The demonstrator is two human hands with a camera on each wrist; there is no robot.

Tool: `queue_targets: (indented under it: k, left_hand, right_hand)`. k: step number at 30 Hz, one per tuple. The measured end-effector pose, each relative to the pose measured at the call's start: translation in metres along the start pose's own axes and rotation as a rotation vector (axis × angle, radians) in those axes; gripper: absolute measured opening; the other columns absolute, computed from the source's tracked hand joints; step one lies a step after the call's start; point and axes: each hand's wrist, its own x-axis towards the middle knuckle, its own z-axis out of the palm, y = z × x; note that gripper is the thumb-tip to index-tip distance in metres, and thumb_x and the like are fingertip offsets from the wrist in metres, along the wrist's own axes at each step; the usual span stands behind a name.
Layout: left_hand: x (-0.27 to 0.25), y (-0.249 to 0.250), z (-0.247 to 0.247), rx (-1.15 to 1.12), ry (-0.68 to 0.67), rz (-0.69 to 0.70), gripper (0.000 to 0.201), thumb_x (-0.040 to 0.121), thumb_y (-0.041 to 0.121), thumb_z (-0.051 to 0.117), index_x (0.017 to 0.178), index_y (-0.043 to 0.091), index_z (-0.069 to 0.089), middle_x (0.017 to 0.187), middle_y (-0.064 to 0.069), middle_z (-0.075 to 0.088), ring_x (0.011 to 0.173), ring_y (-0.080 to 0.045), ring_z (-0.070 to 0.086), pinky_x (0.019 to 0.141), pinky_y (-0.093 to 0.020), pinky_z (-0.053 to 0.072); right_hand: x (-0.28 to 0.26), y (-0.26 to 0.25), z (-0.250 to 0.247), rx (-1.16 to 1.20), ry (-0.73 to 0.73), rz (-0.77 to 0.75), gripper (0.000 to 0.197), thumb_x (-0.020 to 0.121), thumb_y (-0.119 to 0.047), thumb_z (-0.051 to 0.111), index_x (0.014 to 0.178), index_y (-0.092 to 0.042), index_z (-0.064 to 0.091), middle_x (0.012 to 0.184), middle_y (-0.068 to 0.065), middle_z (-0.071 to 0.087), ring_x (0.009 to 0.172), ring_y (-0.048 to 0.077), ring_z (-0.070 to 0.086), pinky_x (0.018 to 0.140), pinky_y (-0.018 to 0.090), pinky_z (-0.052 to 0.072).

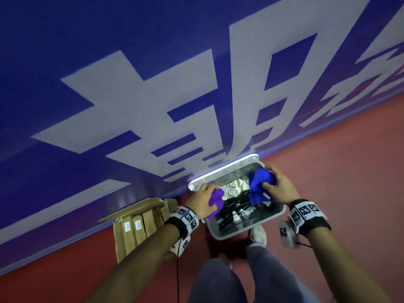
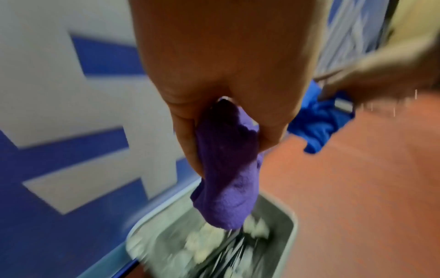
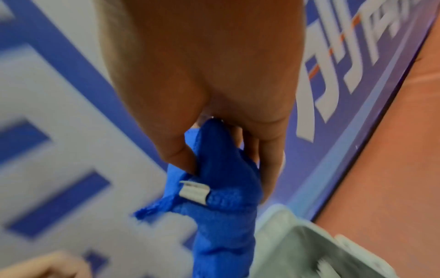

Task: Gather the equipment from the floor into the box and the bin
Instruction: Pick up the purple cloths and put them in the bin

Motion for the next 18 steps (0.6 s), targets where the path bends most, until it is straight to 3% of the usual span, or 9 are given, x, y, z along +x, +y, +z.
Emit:
queue_targets:
  k: [2, 4, 7, 9, 10, 15, 17, 18]
  left_hand:
    - [0.038, -0.031, 0.048, 0.168, -0.167, -0.028, 0.066, 0.087, 0.022, 0.068, 0.147, 0.018, 0.041, 0.142, -0.013, 0.038, 0.112, -0.044, 0.063, 0.093, -0.044, 0.054]
    - [0.07, -0.065, 0.097, 0.311, -0.293, -0.044, 0.067, 0.09, 0.016, 0.067, 0.15, 0.015, 0.037, 0.149, -0.016, 0.032, 0.118, -0.048, 0.061, 0.094, -0.049, 0.055]
    - [0.11, -0.104, 0.161, 0.334, -0.372, -0.095, 0.067, 0.09, 0.013, 0.068, 0.149, 0.014, 0.037, 0.153, -0.018, 0.032, 0.124, -0.046, 0.058, 0.097, -0.05, 0.054]
    - [0.132, -0.121, 0.194, 0.277, -0.377, -0.153, 0.066, 0.091, 0.018, 0.067, 0.149, 0.016, 0.036, 0.151, -0.016, 0.034, 0.123, -0.044, 0.059, 0.096, -0.047, 0.054]
    - [0.141, -0.13, 0.21, 0.26, -0.371, -0.171, 0.066, 0.092, 0.021, 0.066, 0.15, 0.016, 0.034, 0.149, -0.014, 0.036, 0.121, -0.042, 0.06, 0.094, -0.045, 0.053]
    - [0.174, -0.172, 0.272, 0.265, -0.363, -0.167, 0.063, 0.094, 0.025, 0.064, 0.149, 0.017, 0.035, 0.144, -0.012, 0.043, 0.117, -0.041, 0.062, 0.092, -0.044, 0.054]
    - [0.187, -0.187, 0.289, 0.258, -0.398, -0.16, 0.066, 0.093, 0.026, 0.067, 0.15, 0.017, 0.034, 0.144, -0.013, 0.043, 0.117, -0.041, 0.062, 0.094, -0.045, 0.053]
    - [0.194, -0.194, 0.296, 0.257, -0.414, -0.159, 0.068, 0.093, 0.027, 0.067, 0.152, 0.017, 0.033, 0.145, -0.013, 0.043, 0.118, -0.041, 0.061, 0.096, -0.046, 0.053]
  right_hand:
    - [0.027, 0.051, 0.034, -0.118, -0.132, 0.059, 0.041, 0.077, -0.012, 0.071, 0.114, -0.02, 0.056, 0.1, 0.007, 0.069, 0.09, 0.03, 0.065, 0.083, 0.035, 0.049]
    - [0.048, 0.106, 0.067, -0.285, -0.294, 0.129, 0.046, 0.071, -0.022, 0.066, 0.116, -0.022, 0.054, 0.104, 0.006, 0.066, 0.093, 0.029, 0.064, 0.081, 0.033, 0.048]
    - [0.073, 0.197, 0.111, -0.443, -0.43, 0.188, 0.066, 0.073, -0.026, 0.065, 0.137, -0.029, 0.046, 0.135, 0.007, 0.058, 0.117, 0.033, 0.063, 0.092, 0.036, 0.054]
    - [0.089, 0.244, 0.132, -0.51, -0.441, 0.186, 0.082, 0.079, -0.032, 0.066, 0.155, -0.029, 0.035, 0.159, 0.005, 0.037, 0.131, 0.033, 0.056, 0.102, 0.039, 0.052]
    - [0.098, 0.259, 0.14, -0.533, -0.433, 0.171, 0.081, 0.083, -0.032, 0.066, 0.157, -0.027, 0.033, 0.162, 0.005, 0.033, 0.133, 0.034, 0.054, 0.103, 0.041, 0.052]
    - [0.146, 0.295, 0.173, -0.568, -0.374, 0.15, 0.065, 0.088, -0.036, 0.072, 0.145, -0.021, 0.046, 0.122, 0.009, 0.048, 0.108, 0.037, 0.06, 0.09, 0.045, 0.053]
    - [0.161, 0.312, 0.184, -0.621, -0.383, 0.127, 0.058, 0.093, -0.035, 0.068, 0.146, -0.024, 0.049, 0.122, 0.006, 0.049, 0.111, 0.037, 0.061, 0.091, 0.04, 0.052]
    - [0.168, 0.324, 0.191, -0.642, -0.418, 0.144, 0.058, 0.095, -0.035, 0.065, 0.149, -0.024, 0.048, 0.13, 0.007, 0.051, 0.118, 0.036, 0.06, 0.095, 0.037, 0.05]
